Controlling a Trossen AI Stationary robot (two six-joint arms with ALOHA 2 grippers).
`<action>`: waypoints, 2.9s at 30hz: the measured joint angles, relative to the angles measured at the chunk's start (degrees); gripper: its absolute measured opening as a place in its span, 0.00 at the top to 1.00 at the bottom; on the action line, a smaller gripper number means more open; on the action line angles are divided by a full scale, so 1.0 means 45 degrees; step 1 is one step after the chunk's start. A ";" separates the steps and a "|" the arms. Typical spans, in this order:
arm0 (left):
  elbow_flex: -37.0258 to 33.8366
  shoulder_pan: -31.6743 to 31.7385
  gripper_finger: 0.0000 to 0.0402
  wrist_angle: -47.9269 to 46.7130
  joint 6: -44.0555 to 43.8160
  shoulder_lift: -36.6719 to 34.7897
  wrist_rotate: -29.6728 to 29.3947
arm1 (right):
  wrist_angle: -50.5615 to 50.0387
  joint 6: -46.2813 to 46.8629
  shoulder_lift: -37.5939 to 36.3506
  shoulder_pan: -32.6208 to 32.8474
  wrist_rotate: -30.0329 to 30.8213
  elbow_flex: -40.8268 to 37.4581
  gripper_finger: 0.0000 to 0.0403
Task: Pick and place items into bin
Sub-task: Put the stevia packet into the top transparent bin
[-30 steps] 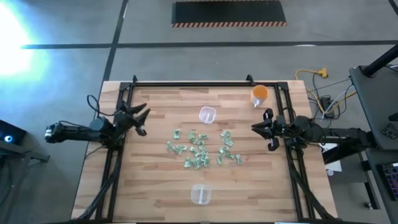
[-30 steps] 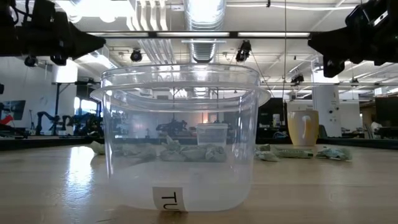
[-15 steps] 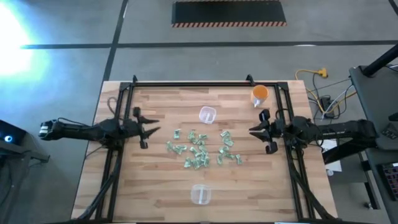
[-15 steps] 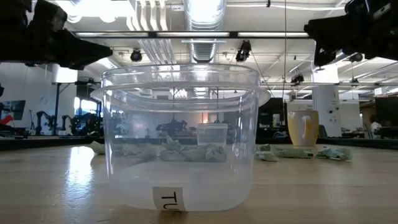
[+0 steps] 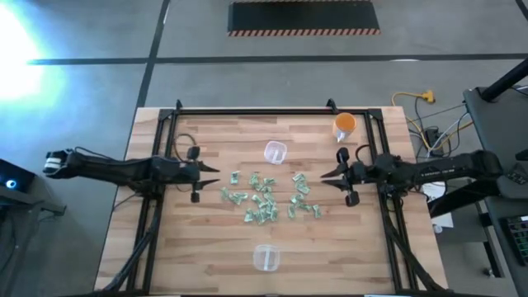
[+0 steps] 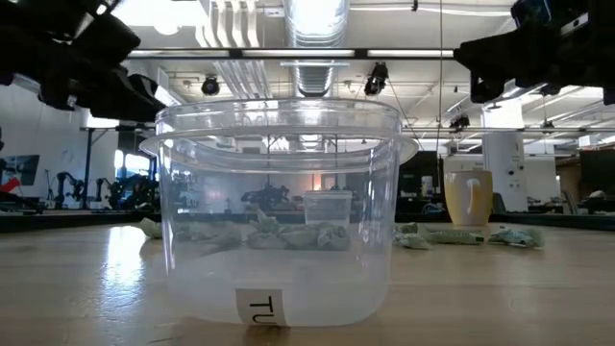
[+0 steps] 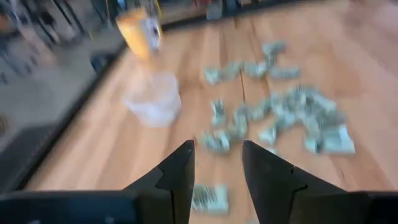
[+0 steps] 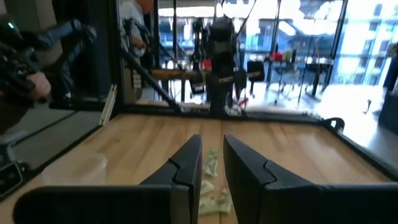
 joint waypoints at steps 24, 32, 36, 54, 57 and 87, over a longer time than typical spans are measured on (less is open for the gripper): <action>0.1586 0.0005 0.71 -0.1674 -0.2005 0.4963 0.0336 | -0.2338 -0.0683 0.2727 0.0000 0.0044 0.2508 0.86; 0.1577 0.0010 0.71 -0.1056 -0.1996 0.6823 0.1064 | -0.2325 -0.0678 0.2864 0.0000 0.0039 0.2459 0.86; 0.1593 0.0010 0.71 -0.0691 -0.1908 0.7440 0.1067 | -0.2328 -0.0682 0.2856 0.0000 0.0039 0.2459 0.86; 0.1577 0.0015 0.70 -0.0118 -0.2453 0.8222 0.1664 | -0.2328 -0.0629 0.2856 0.0000 0.0034 0.2450 0.86; 0.1577 0.0015 0.70 -0.0031 -0.2676 0.8457 0.1661 | -0.2324 -0.0629 0.2856 0.0000 0.0034 0.2450 0.86; 0.1304 0.0019 0.71 -0.1579 -0.2769 0.7191 0.1418 | -0.2319 -0.0629 0.2856 0.0000 0.0034 0.2450 0.86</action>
